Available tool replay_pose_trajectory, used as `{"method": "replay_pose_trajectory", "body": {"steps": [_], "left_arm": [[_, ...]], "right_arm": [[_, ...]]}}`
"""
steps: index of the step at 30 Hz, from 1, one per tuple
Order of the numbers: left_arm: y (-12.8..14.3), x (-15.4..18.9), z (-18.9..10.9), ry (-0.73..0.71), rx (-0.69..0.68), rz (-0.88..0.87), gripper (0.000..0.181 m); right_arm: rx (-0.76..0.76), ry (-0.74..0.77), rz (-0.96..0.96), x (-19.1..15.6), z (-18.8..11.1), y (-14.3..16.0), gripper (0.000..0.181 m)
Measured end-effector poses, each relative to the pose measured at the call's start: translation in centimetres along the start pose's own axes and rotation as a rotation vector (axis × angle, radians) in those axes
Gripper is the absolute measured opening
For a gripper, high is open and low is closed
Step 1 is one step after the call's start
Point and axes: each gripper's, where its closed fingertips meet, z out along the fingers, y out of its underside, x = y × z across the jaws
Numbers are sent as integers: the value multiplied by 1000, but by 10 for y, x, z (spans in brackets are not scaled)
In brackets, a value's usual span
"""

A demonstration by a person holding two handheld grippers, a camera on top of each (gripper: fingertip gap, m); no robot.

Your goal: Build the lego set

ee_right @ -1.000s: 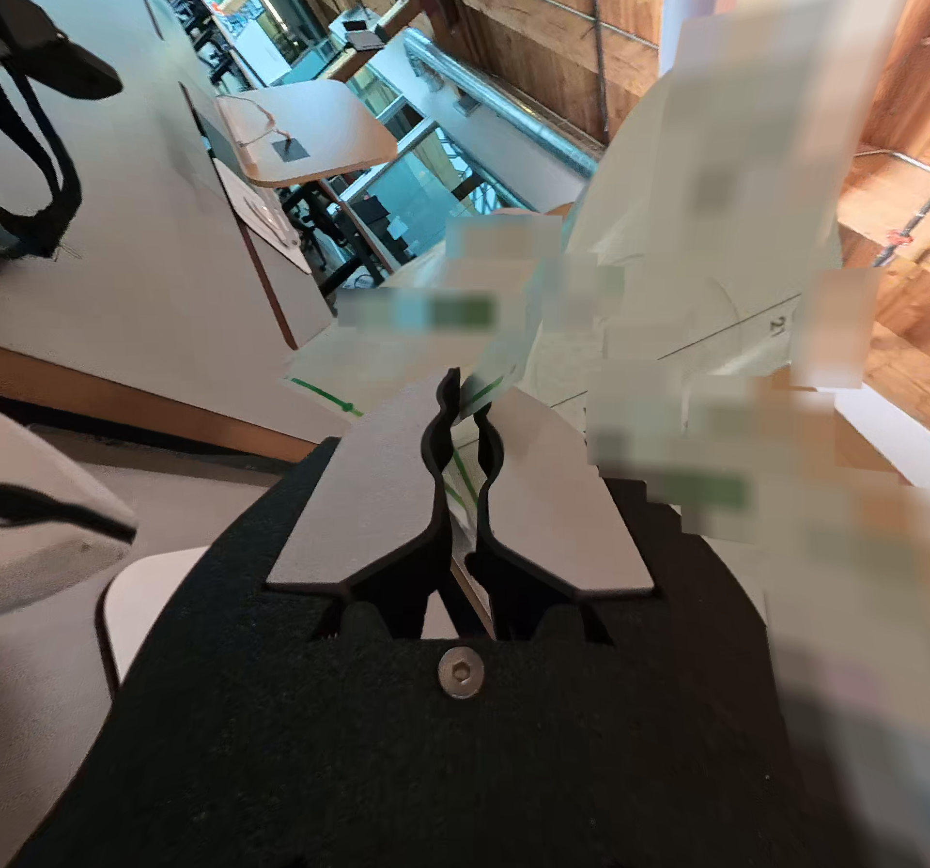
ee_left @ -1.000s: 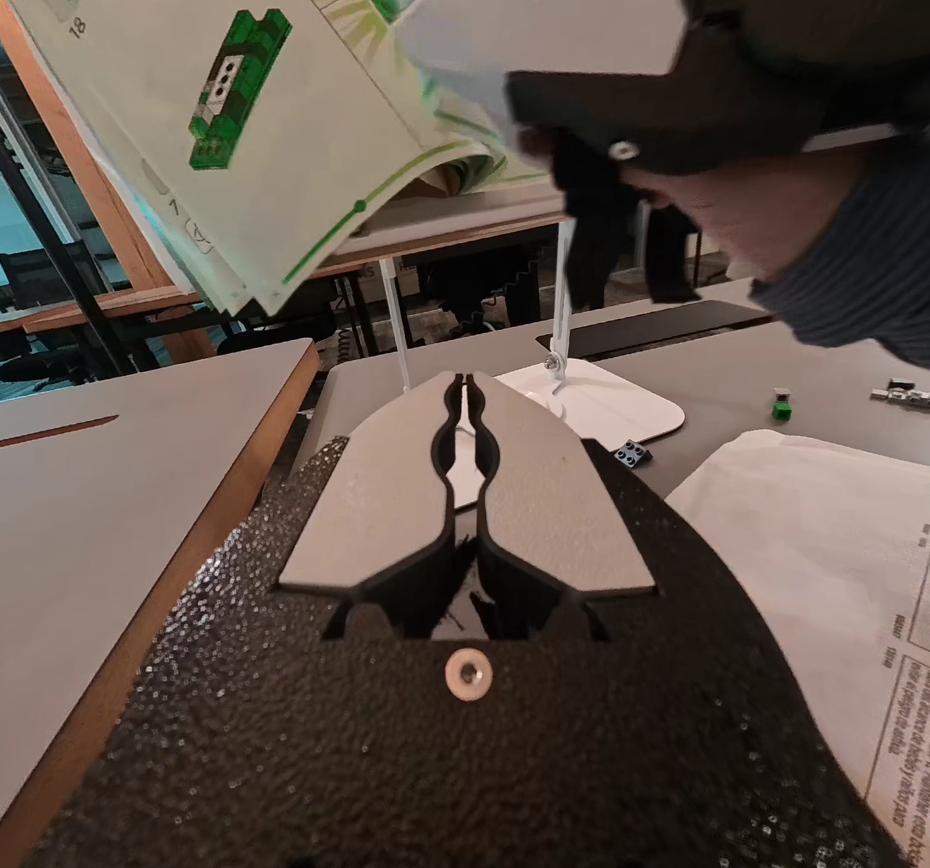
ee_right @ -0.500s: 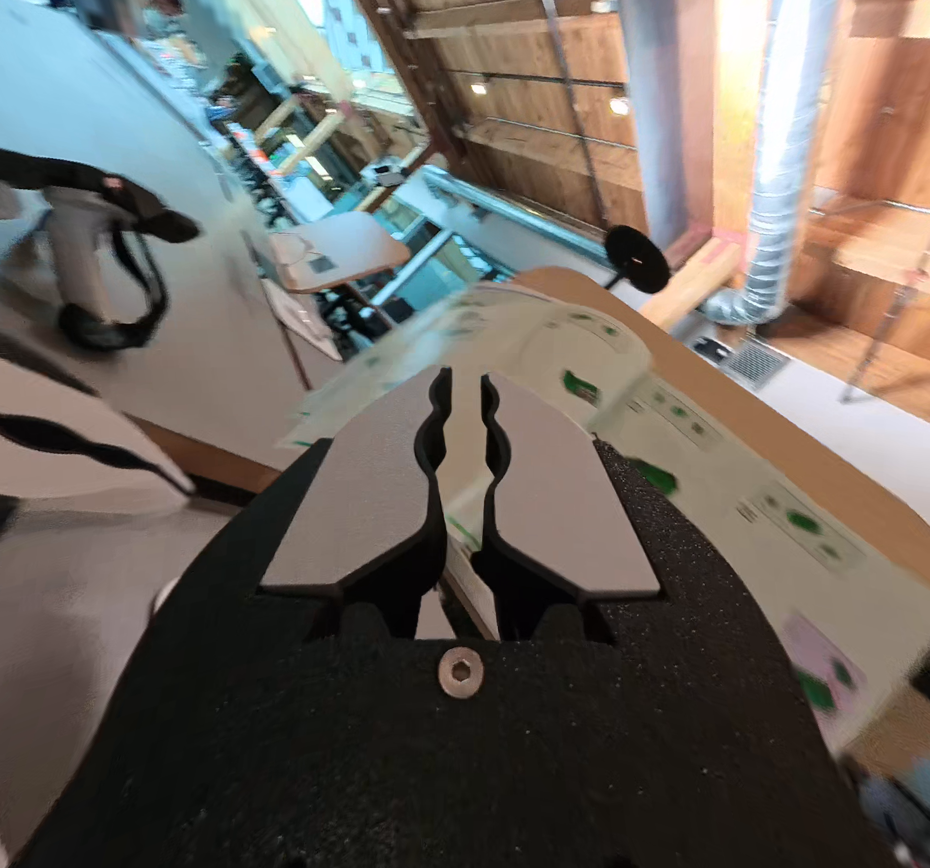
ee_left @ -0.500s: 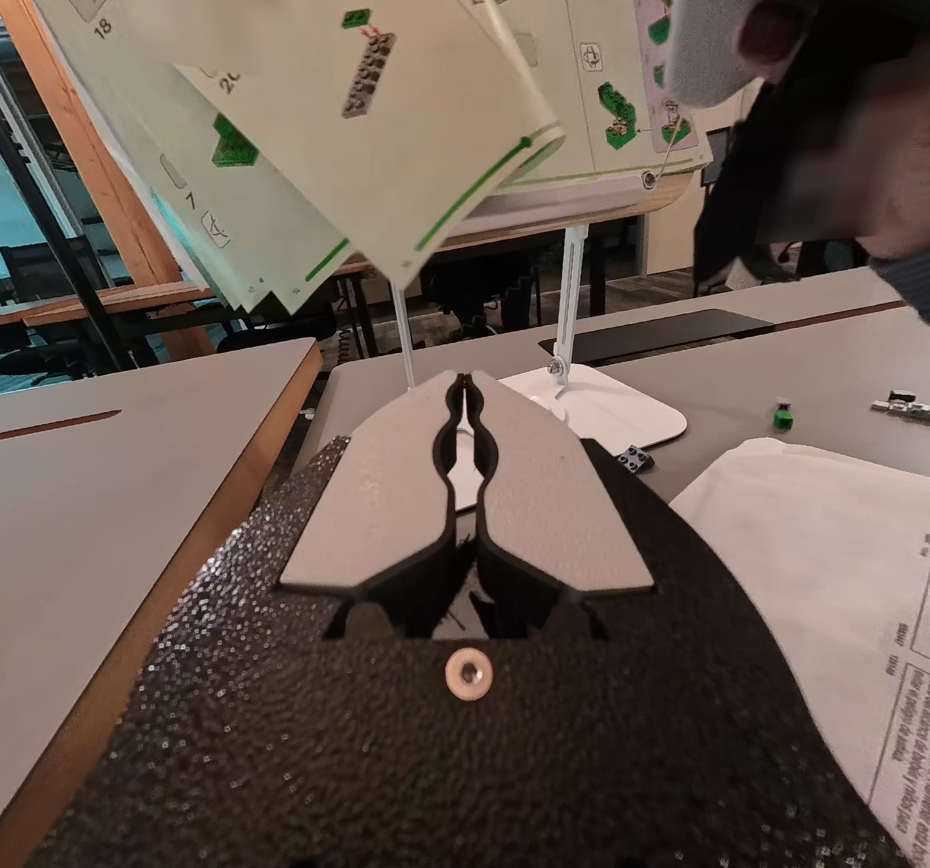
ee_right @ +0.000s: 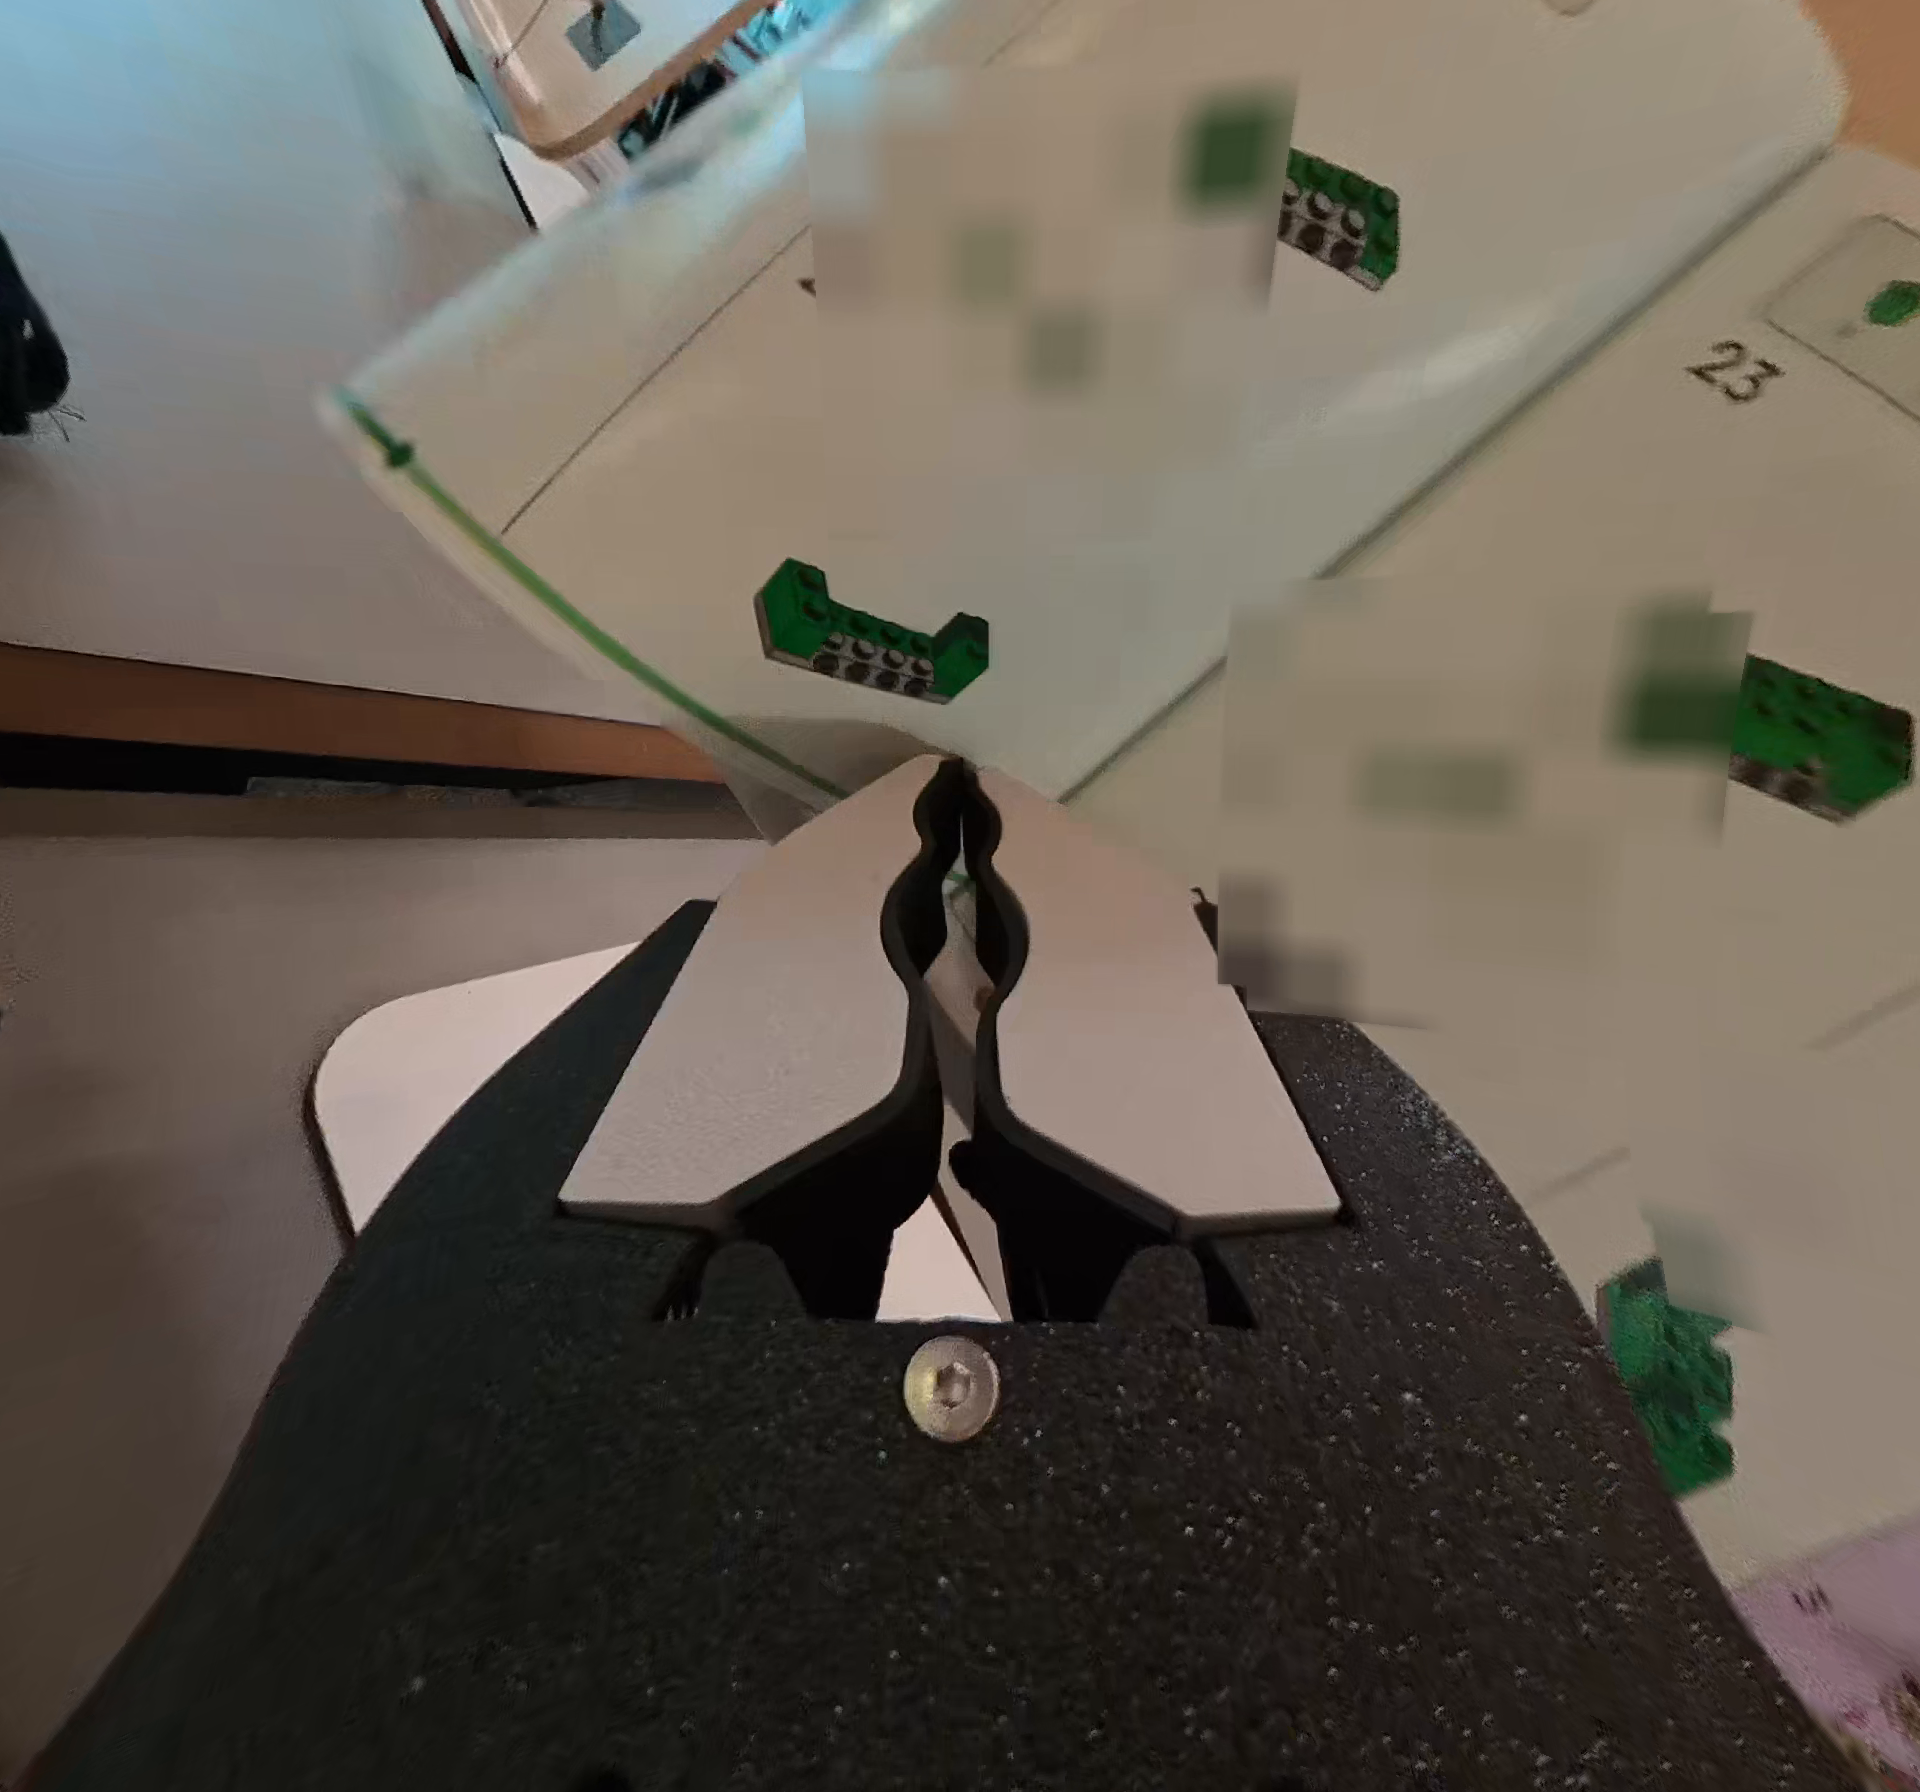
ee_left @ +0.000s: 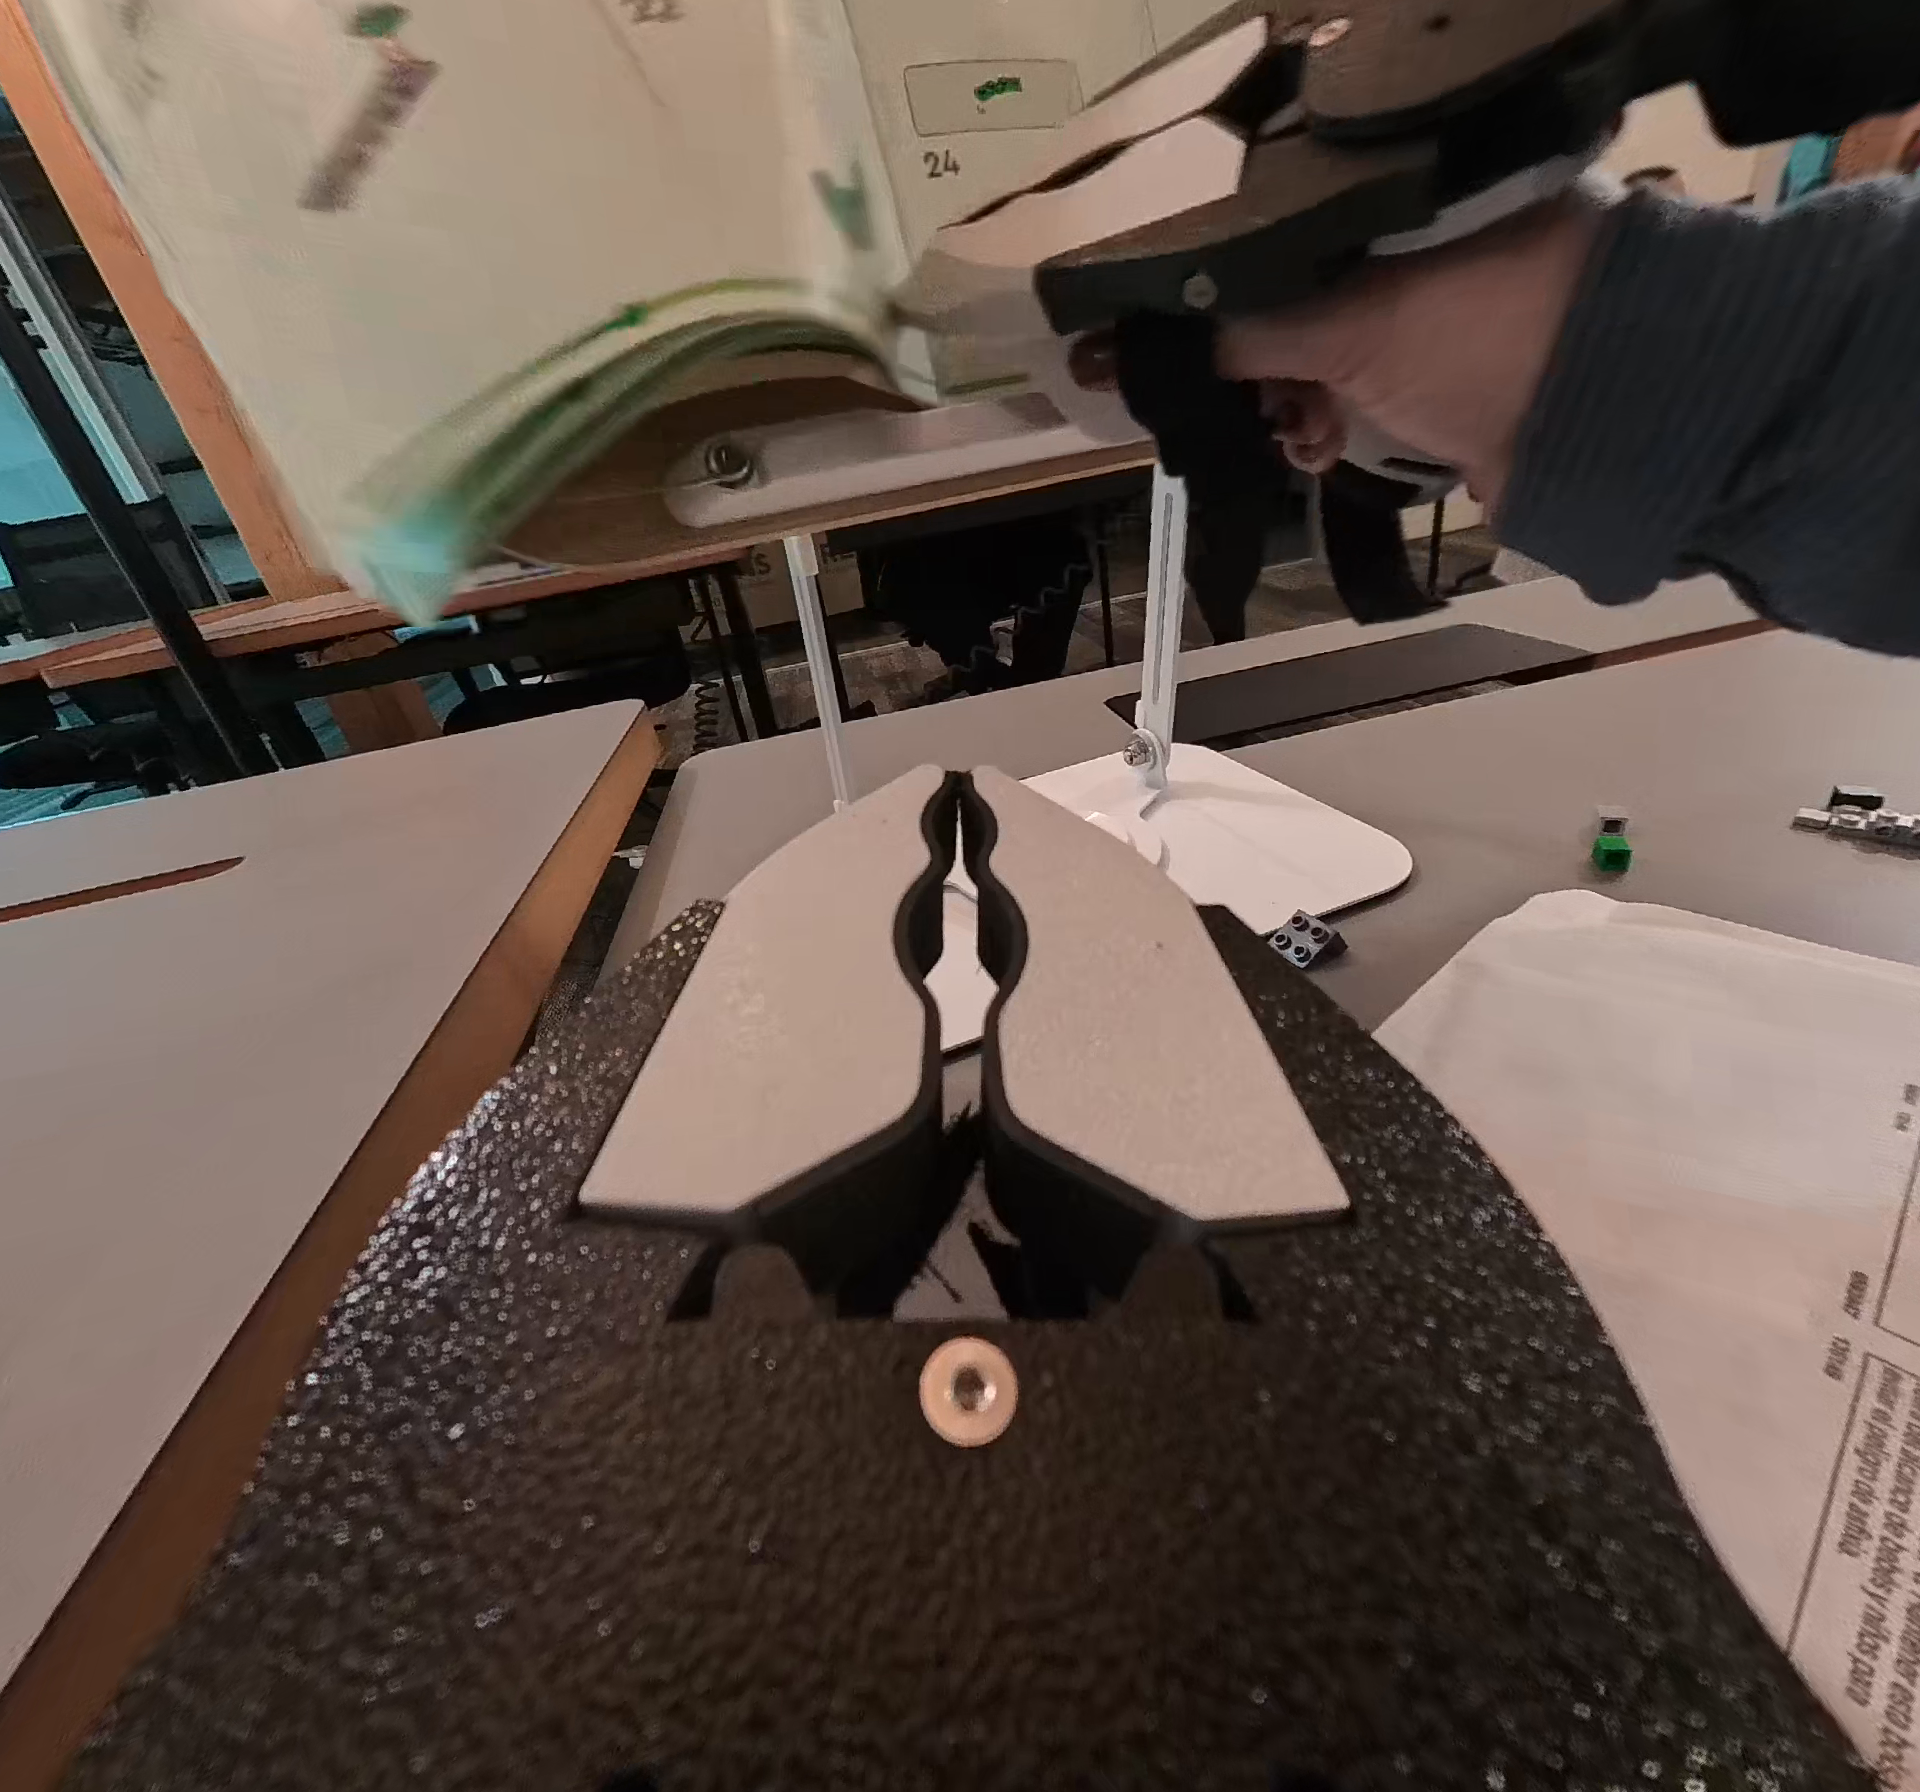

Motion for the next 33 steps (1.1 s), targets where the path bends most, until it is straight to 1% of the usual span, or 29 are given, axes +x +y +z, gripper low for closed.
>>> {"method": "replay_pose_trajectory", "body": {"steps": [5,10,14,23,27,30,31,33], "left_arm": [[1,1,1,4,-5,10,0],[1,2,1,5,-5,12,0],[1,2,1,6,-5,12,0],[1,4,1,11,-7,21,0],[1,3,1,10,-5,18,0],[0,3,1,10,-2,18,0],[0,4,0,12,0,20,0],[-1,5,0,14,4,26,0]], "right_arm": [[-79,-70,-62,-10,20,-1,0],[-176,-89,-210,-18,24,1,0],[-239,-158,-201,-27,17,1,0],[-330,-228,-178,-32,-1,5,0],[-329,-235,-165,-32,-15,7,0],[-314,-254,-154,-34,-34,8,1],[-304,-283,-153,-38,-44,8,3],[-282,-414,-174,-58,-73,12,11]]}}
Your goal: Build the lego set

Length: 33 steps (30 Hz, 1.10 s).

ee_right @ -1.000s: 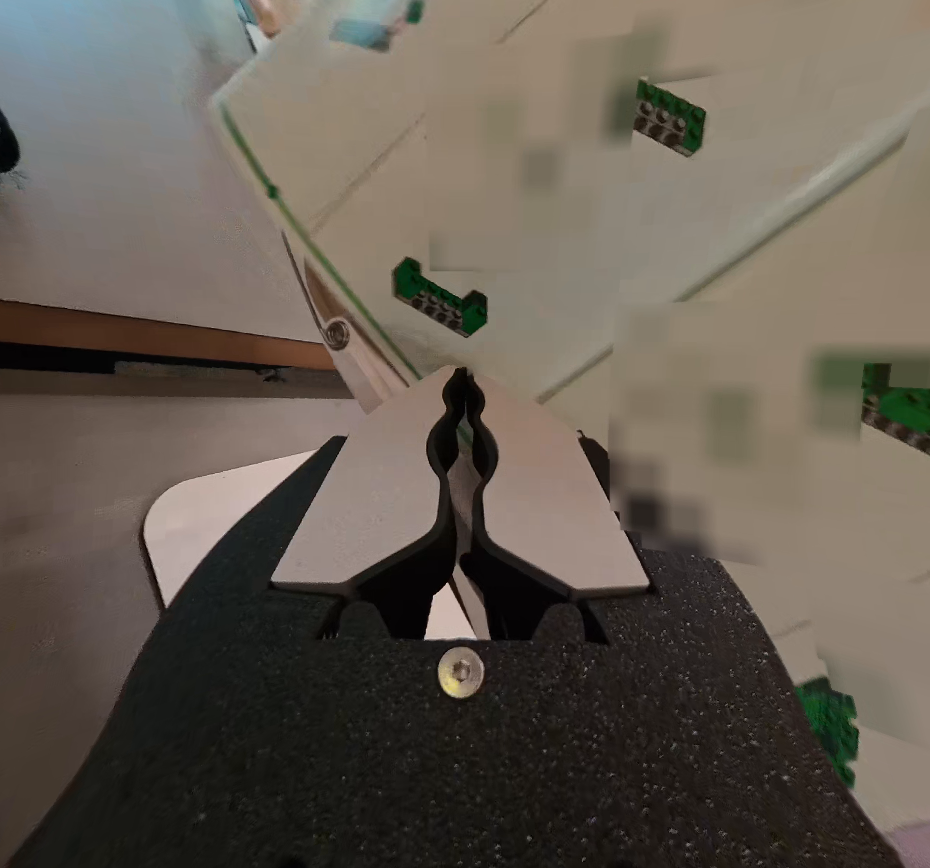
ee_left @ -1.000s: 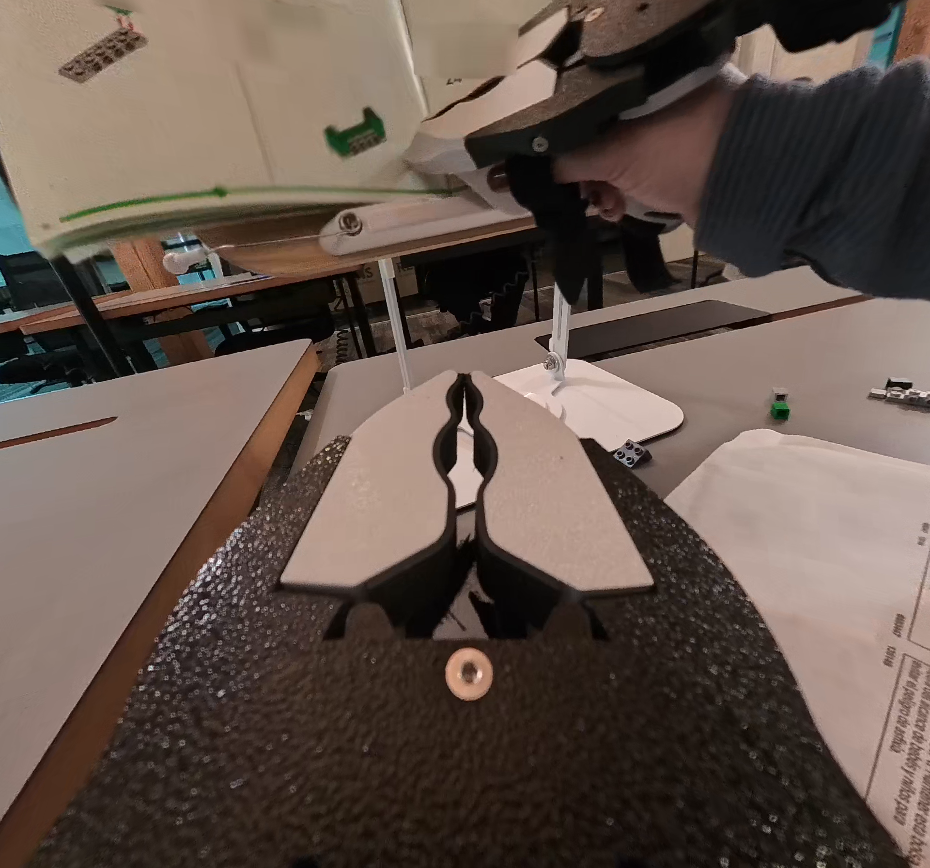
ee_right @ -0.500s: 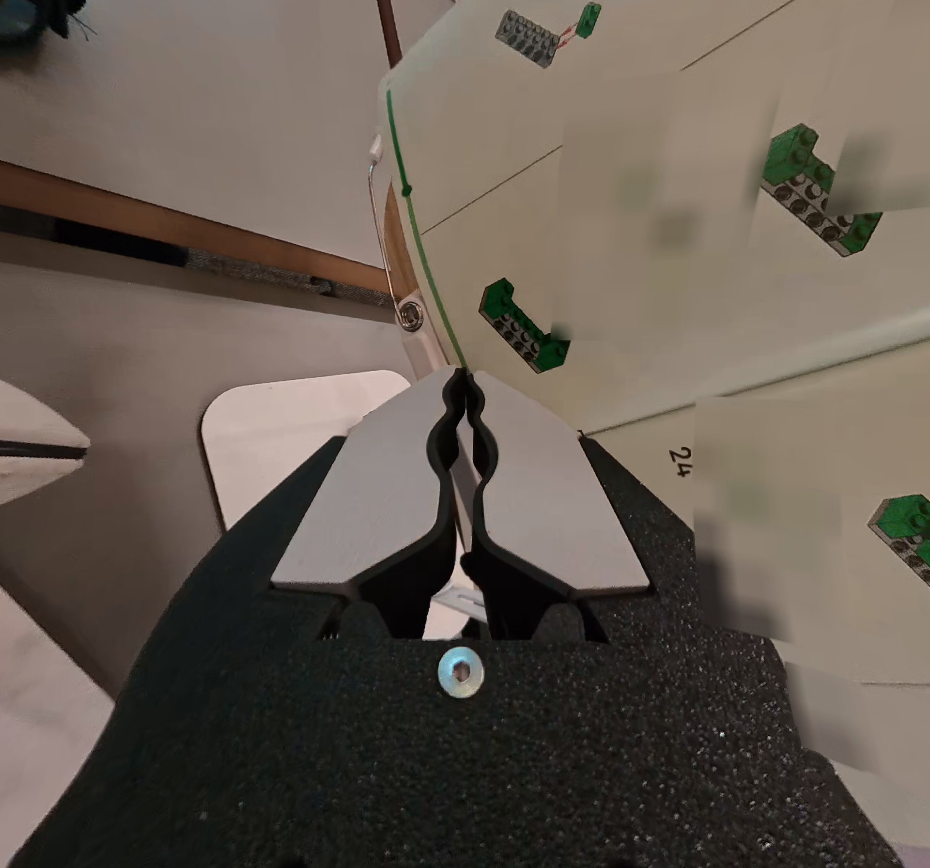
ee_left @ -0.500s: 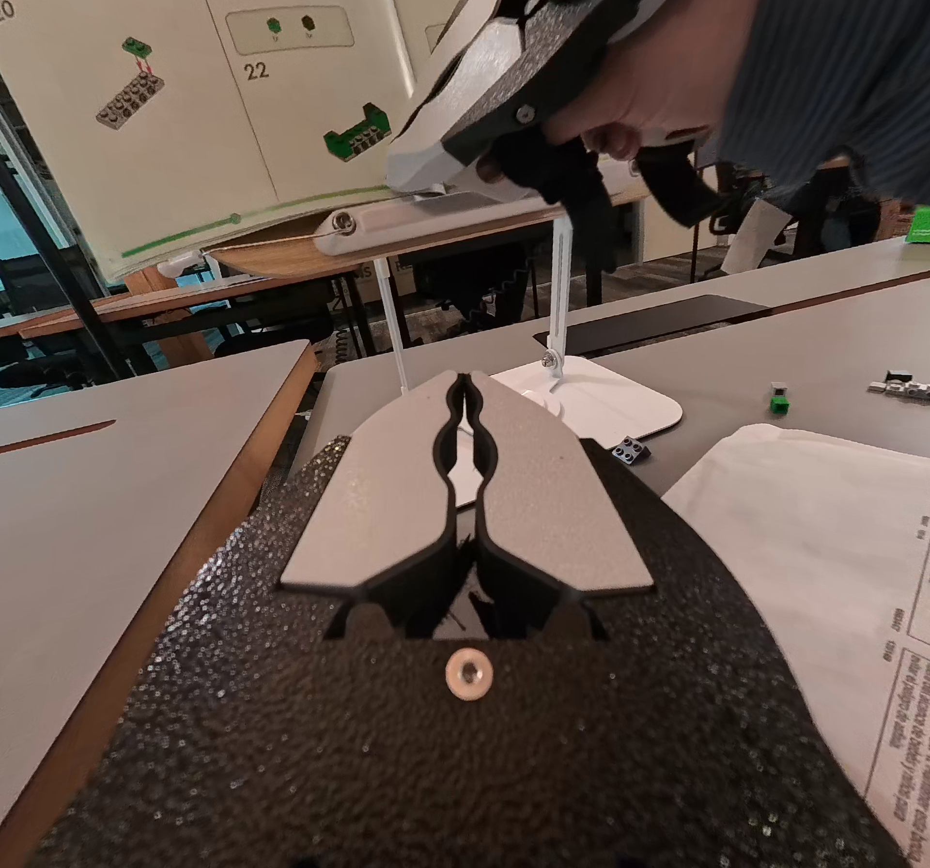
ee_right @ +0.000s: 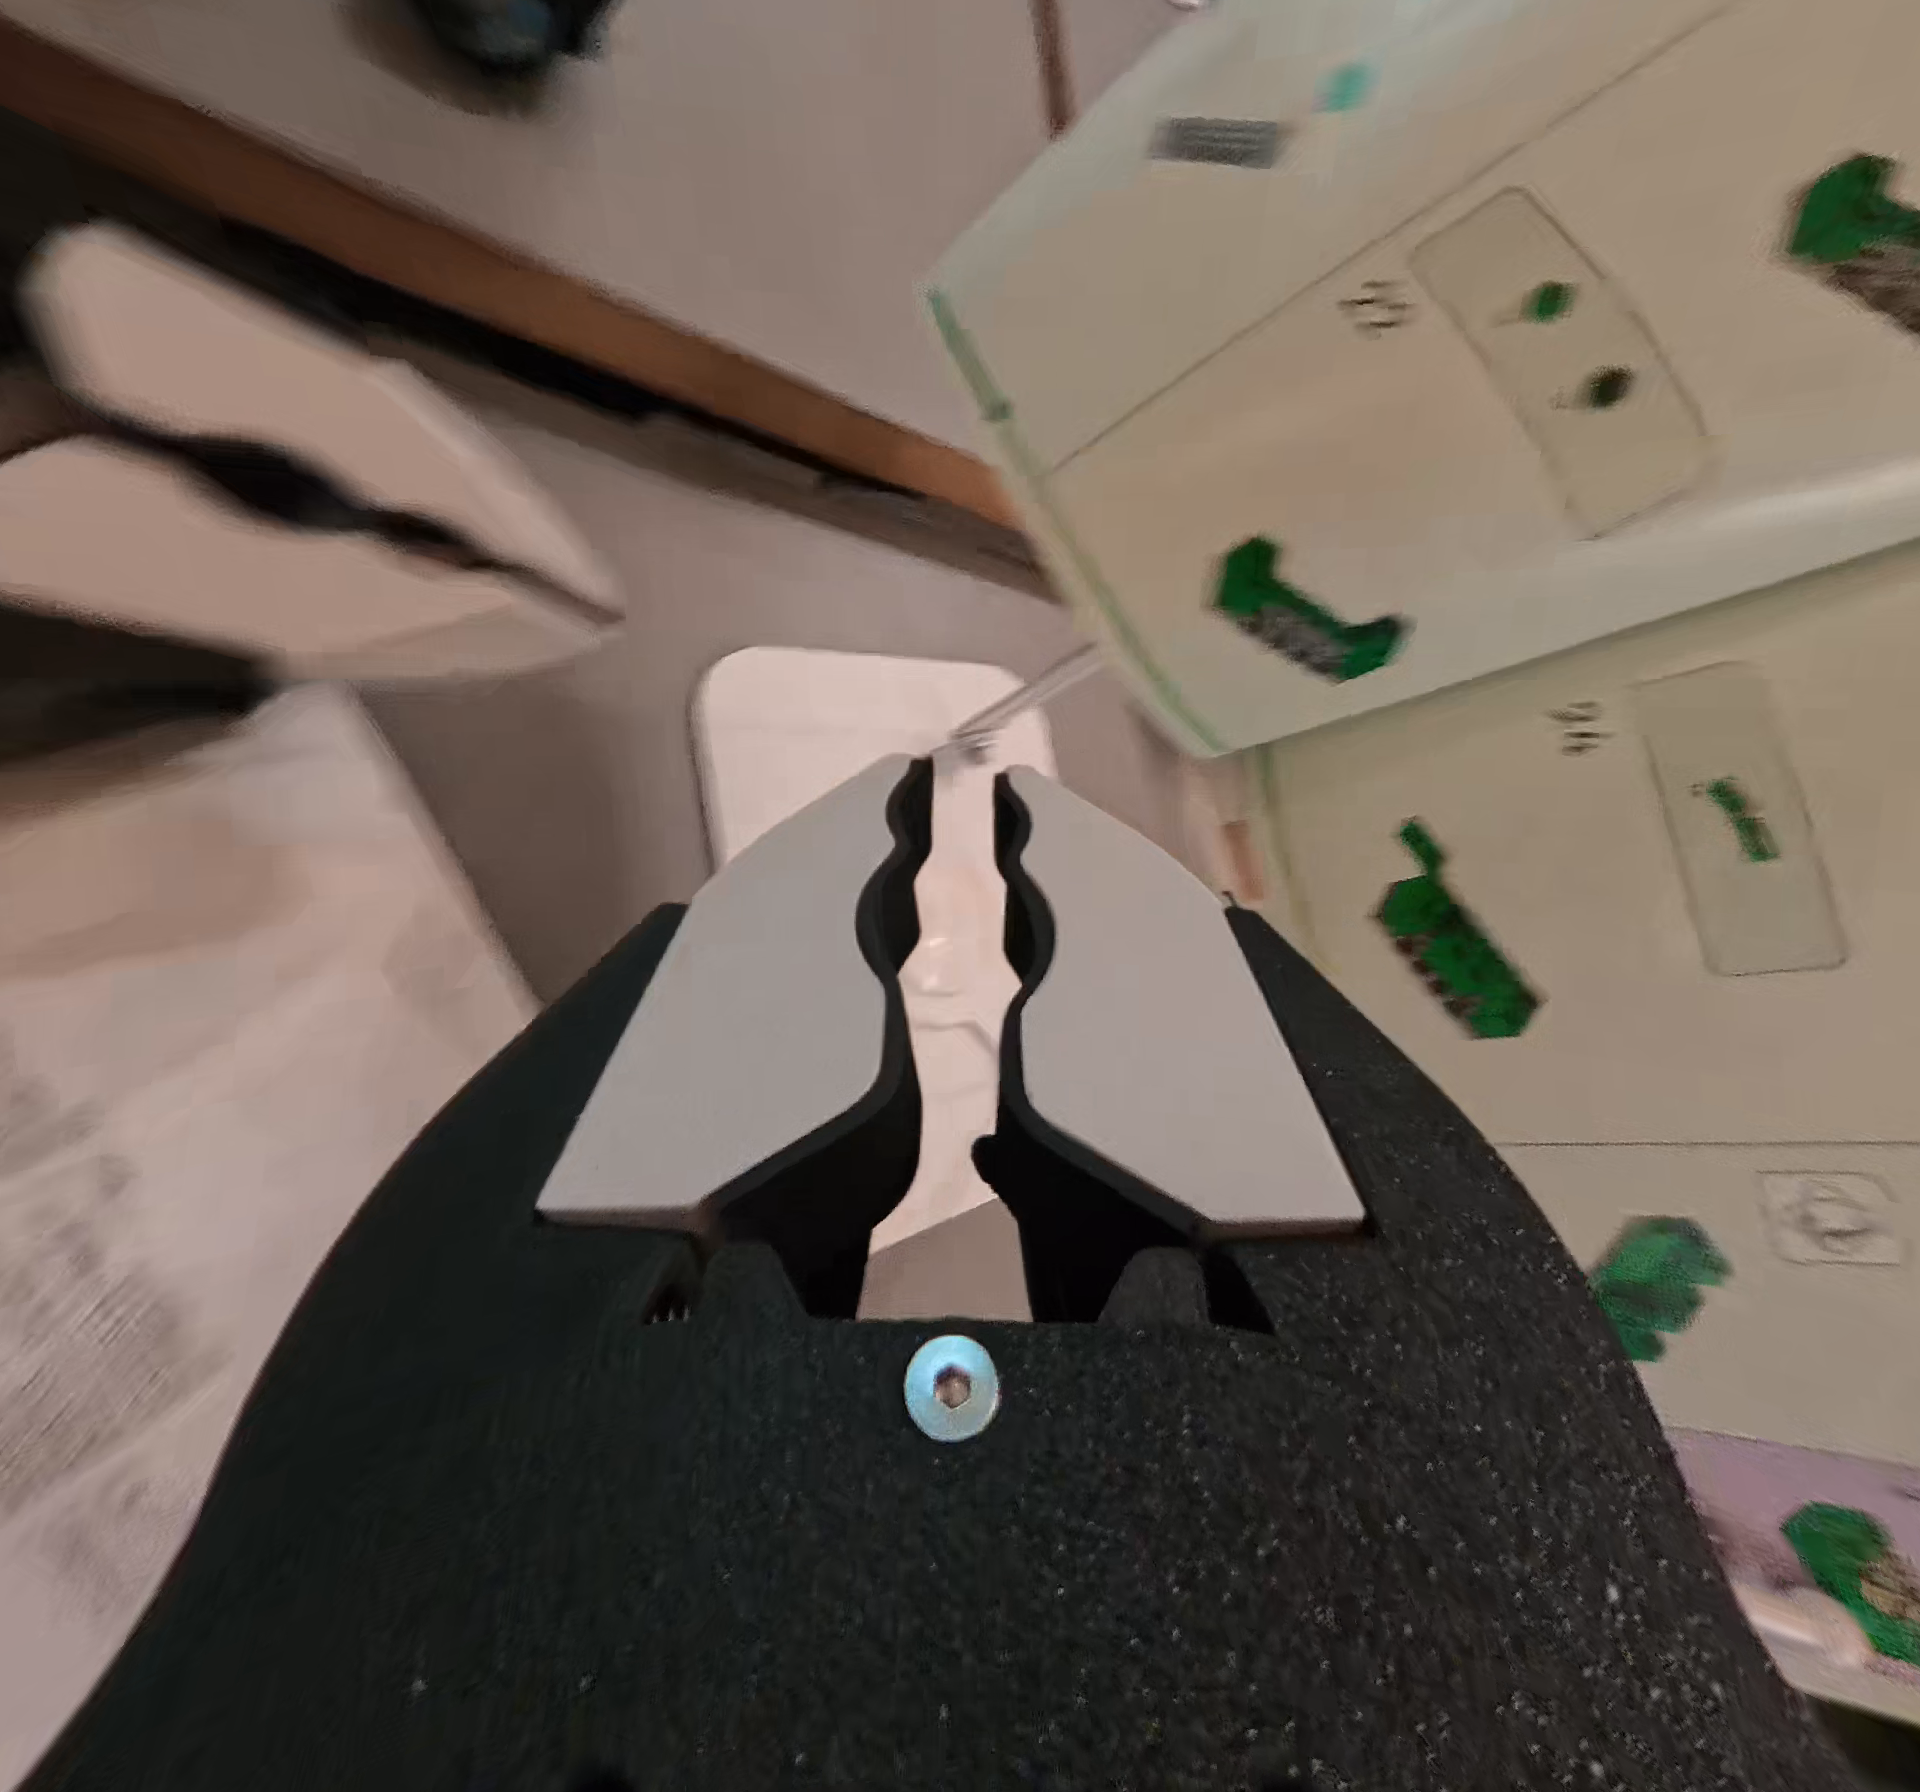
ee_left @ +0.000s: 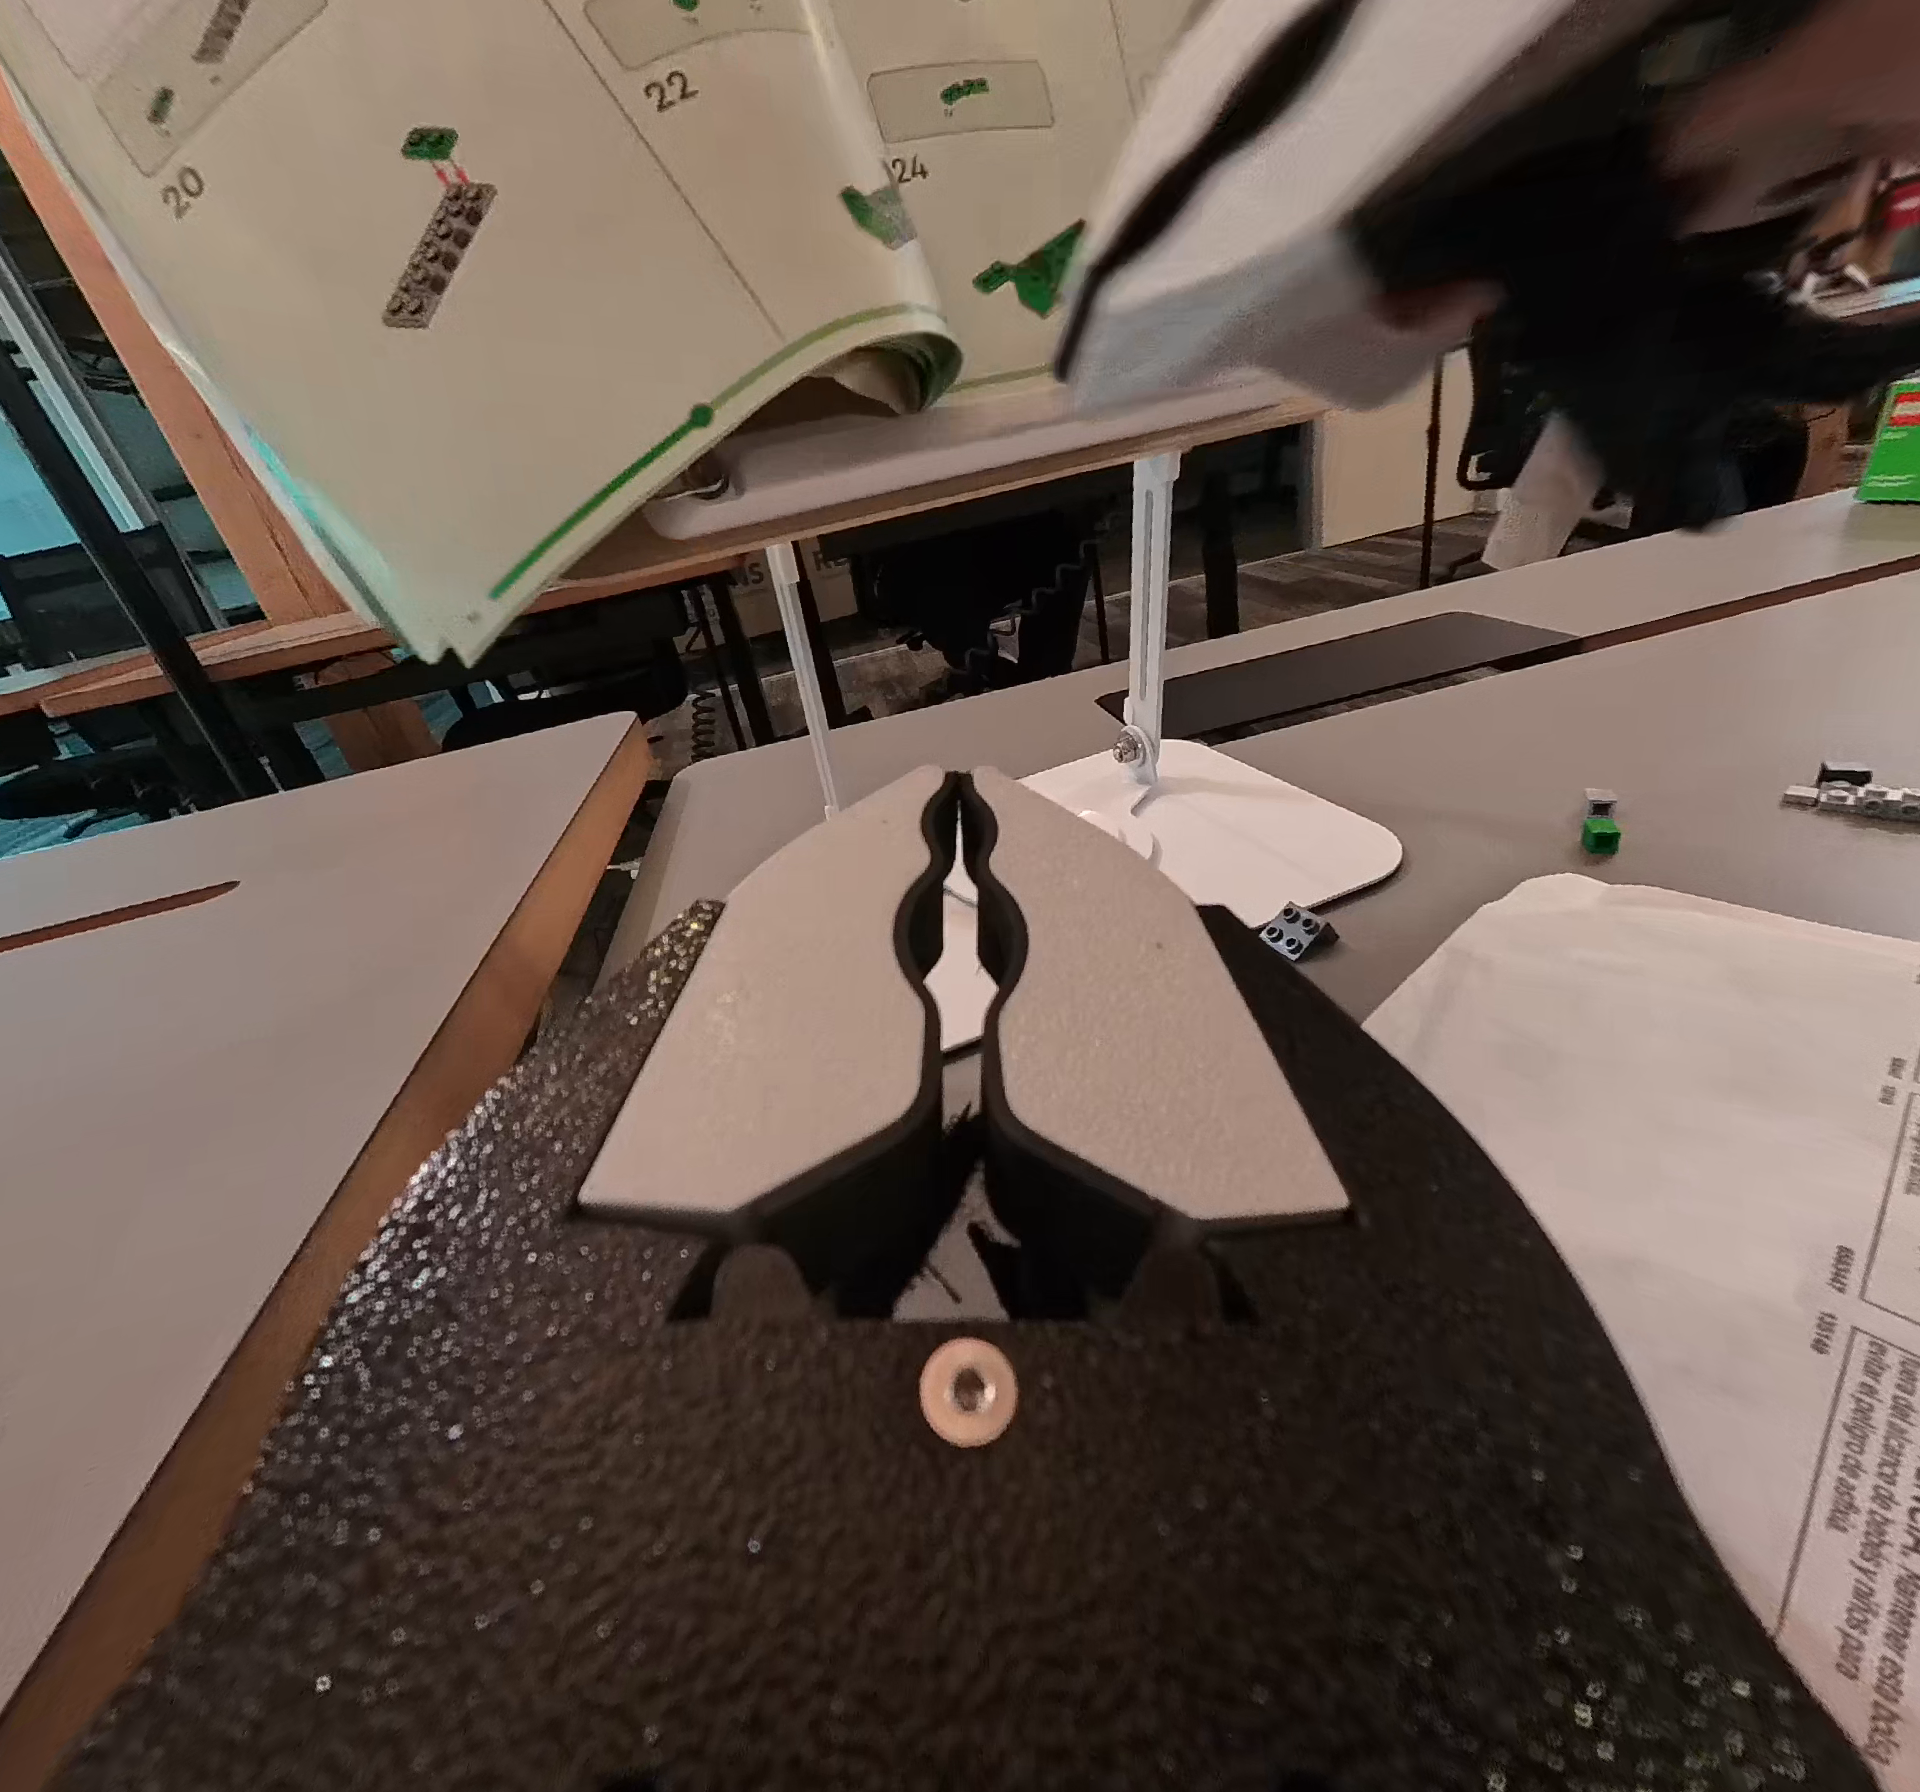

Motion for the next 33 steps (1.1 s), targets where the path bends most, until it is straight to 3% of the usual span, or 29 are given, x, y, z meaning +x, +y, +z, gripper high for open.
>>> {"method": "replay_pose_trajectory", "body": {"steps": [4,7,10,14,17,21,24,27,33], "left_arm": [[-2,0,-2,-11,4,32,0],[-7,6,-3,21,10,57,3],[-19,34,-11,180,-15,183,18],[-26,85,-44,418,-88,460,35],[-11,107,-75,531,-225,632,45],[14,111,-113,573,-401,754,54],[26,109,-135,578,-485,757,61],[29,107,-144,542,-515,765,71],[21,85,-125,328,-528,927,99]], "right_arm": [[-35,-363,-139,-101,-50,40,38],[-158,-332,-391,-144,-81,92,54],[-253,-194,-644,-161,-98,134,55],[-286,-80,-757,-169,-104,159,49],[-311,-9,-832,-164,-98,165,41],[-369,84,-934,-150,-86,168,32],[-336,102,-894,-148,-82,162,0],[-277,45,-724,-149,-84,151,0],[-106,-99,-367,-138,-104,121,0]]}}
